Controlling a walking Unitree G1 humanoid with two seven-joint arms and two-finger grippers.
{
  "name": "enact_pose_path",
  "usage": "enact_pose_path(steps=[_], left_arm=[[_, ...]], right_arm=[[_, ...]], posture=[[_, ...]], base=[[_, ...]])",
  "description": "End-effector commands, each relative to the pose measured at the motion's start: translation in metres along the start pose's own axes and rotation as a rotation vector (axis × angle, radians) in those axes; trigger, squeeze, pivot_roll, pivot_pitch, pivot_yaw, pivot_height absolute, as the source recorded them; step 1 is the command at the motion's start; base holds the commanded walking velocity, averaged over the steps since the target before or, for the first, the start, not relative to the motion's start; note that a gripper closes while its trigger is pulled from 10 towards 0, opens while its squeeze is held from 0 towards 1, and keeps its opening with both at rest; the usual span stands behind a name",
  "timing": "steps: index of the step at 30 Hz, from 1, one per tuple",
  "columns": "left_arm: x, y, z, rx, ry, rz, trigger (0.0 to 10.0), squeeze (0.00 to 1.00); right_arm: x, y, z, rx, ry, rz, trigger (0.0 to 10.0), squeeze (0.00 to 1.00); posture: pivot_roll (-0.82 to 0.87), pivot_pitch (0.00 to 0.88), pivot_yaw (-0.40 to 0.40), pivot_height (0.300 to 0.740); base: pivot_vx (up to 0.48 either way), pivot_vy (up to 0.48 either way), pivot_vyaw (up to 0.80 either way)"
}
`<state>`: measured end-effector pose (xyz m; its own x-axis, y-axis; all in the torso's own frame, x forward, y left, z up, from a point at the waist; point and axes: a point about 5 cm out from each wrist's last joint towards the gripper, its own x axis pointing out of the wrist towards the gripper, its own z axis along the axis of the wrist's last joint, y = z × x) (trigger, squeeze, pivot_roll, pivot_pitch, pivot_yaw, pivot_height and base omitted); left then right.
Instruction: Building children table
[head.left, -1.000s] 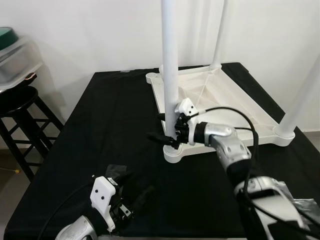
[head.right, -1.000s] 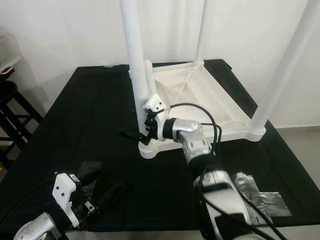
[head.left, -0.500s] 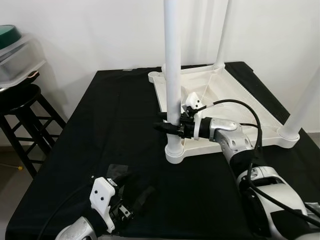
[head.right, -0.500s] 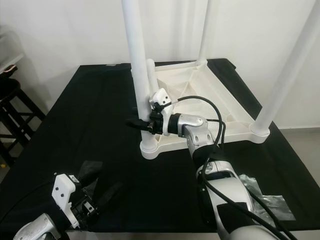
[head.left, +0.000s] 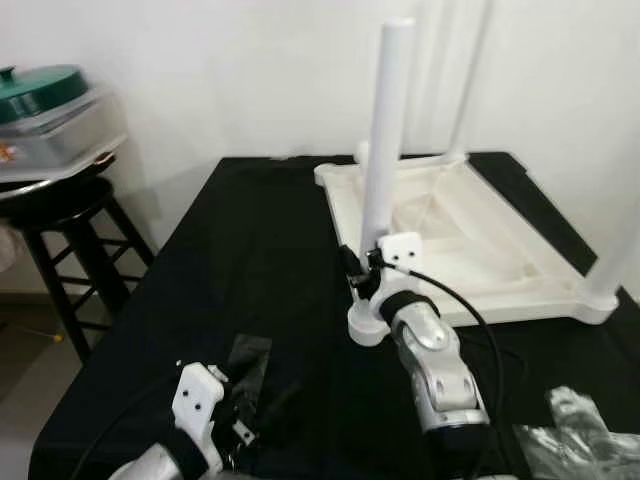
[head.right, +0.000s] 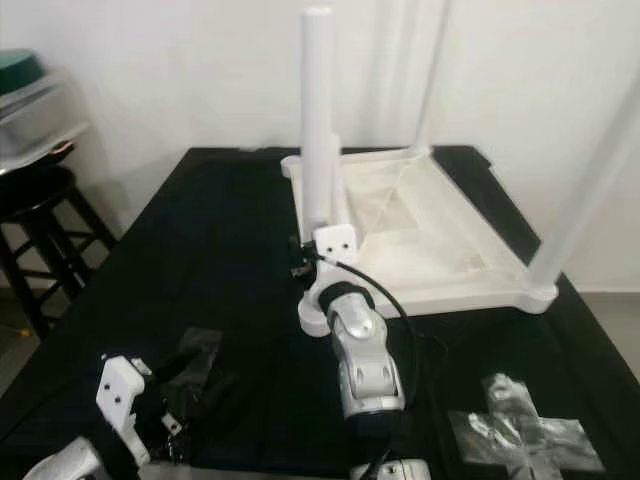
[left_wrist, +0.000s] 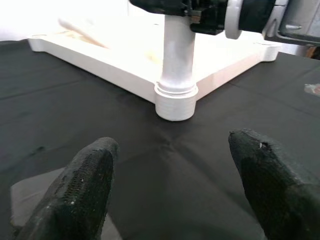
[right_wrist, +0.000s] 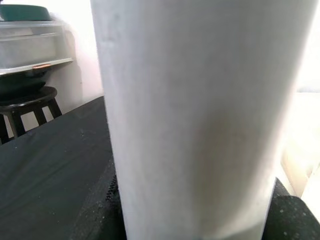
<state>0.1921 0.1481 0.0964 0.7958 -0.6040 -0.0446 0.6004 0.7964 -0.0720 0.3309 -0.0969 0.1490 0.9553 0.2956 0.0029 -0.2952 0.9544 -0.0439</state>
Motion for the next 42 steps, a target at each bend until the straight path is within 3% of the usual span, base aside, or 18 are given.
enact_pose_path(steps=[1,2,4,5,6,10,11,13,14,15,16,17,25,26,29,30,37,42], left_arm=[[0.001,0.001,-0.001,0.000,0.012,-0.012,10.0,0.00],[0.002,0.001,0.000,0.004,0.008,-0.002,10.0,0.00],[0.002,0.002,0.000,0.010,0.004,0.009,10.0,0.00],[0.003,0.002,0.000,0.012,0.001,0.017,10.0,0.00],[0.003,0.002,0.000,0.013,-0.001,0.021,10.0,0.00],[0.004,0.002,0.001,0.011,-0.002,0.020,10.0,0.00],[0.006,0.002,0.001,0.009,-0.004,0.016,10.0,0.00],[0.006,0.002,0.001,0.009,-0.004,0.016,10.0,0.00],[0.006,0.002,0.001,0.008,-0.005,0.014,10.0,0.00],[0.007,0.002,0.001,0.008,-0.006,0.013,10.0,0.00],[0.007,0.002,0.001,0.008,-0.006,0.013,10.0,0.00],[0.008,0.002,0.001,0.008,-0.007,0.012,10.0,0.00],[0.009,0.003,0.000,0.012,-0.007,0.017,10.0,0.00],[0.008,0.004,0.000,0.013,-0.006,0.018,10.0,0.00],[0.008,0.004,0.000,0.013,-0.006,0.019,10.0,0.00],[0.007,0.004,0.000,0.014,-0.005,0.019,10.0,0.00],[0.006,0.003,-0.001,0.012,-0.003,0.017,10.0,0.00],[0.005,0.002,0.000,0.010,-0.003,0.016,10.0,0.00]], right_arm=[[-0.002,-0.004,-0.035,0.024,0.158,-0.010,0.0,0.00],[0.004,0.000,-0.033,0.026,0.162,0.012,10.0,0.00],[0.007,0.005,-0.029,0.032,0.158,0.030,10.0,0.00],[0.009,0.008,-0.026,0.031,0.156,0.045,10.0,0.96],[0.009,0.011,-0.020,0.031,0.155,0.041,10.0,1.00],[0.013,0.015,-0.007,0.044,0.123,0.121,10.0,1.00],[0.021,0.019,0.012,0.059,0.052,0.321,10.0,1.00],[0.021,0.019,0.012,0.059,0.052,0.321,10.0,1.00],[0.024,0.019,0.020,0.048,0.028,0.428,10.0,1.00],[0.026,0.017,0.028,0.005,0.002,0.551,10.0,0.40],[0.026,0.017,0.028,0.005,0.002,0.551,10.0,0.40],[0.028,0.014,0.034,-0.036,-0.001,0.666,10.0,0.00],[0.036,0.005,0.048,-0.132,0.041,0.956,10.0,0.00],[0.038,0.004,0.048,-0.120,0.053,0.974,5.0,0.00],[0.039,0.004,0.048,-0.111,0.060,0.983,5.0,0.00],[0.040,0.002,0.048,-0.098,0.073,1.000,0.0,0.00],[0.039,-0.003,0.044,-0.091,0.079,1.036,0.0,0.00],[0.033,-0.016,0.031,-0.069,0.081,0.979,0.0,0.00]], posture=[[-0.06,0.041,0.049,0.740],[-0.05,0.036,0.048,0.740],[-0.05,0.037,0.045,0.740],[-0.05,0.037,0.044,0.740],[-0.05,0.035,0.044,0.740],[-0.05,0.034,0.046,0.740],[-0.06,0.033,0.045,0.740],[-0.06,0.033,0.045,0.740],[-0.06,0.030,0.045,0.740],[-0.06,0.027,0.044,0.740],[-0.06,0.027,0.044,0.740],[-0.06,0.025,0.042,0.740],[-0.04,0.019,0.041,0.740],[-0.04,0.019,0.043,0.740],[-0.04,0.019,0.043,0.740],[-0.04,0.020,0.042,0.740],[-0.04,0.024,0.044,0.740],[-0.04,0.033,0.043,0.740]], base=[[0.000,0.000,0.00],[0.000,0.000,0.00],[0.000,0.000,0.00],[0.000,0.000,0.00],[0.000,0.000,0.00],[0.000,0.000,0.00],[0.000,0.000,0.00],[0.000,0.000,0.00],[0.000,0.000,0.00],[0.000,0.000,0.00],[0.000,0.000,0.00],[0.000,0.000,0.00],[0.000,0.000,0.00],[0.000,0.000,0.00],[0.000,0.000,0.00],[0.000,0.000,0.00],[0.000,0.000,0.00],[0.000,0.000,0.00]])
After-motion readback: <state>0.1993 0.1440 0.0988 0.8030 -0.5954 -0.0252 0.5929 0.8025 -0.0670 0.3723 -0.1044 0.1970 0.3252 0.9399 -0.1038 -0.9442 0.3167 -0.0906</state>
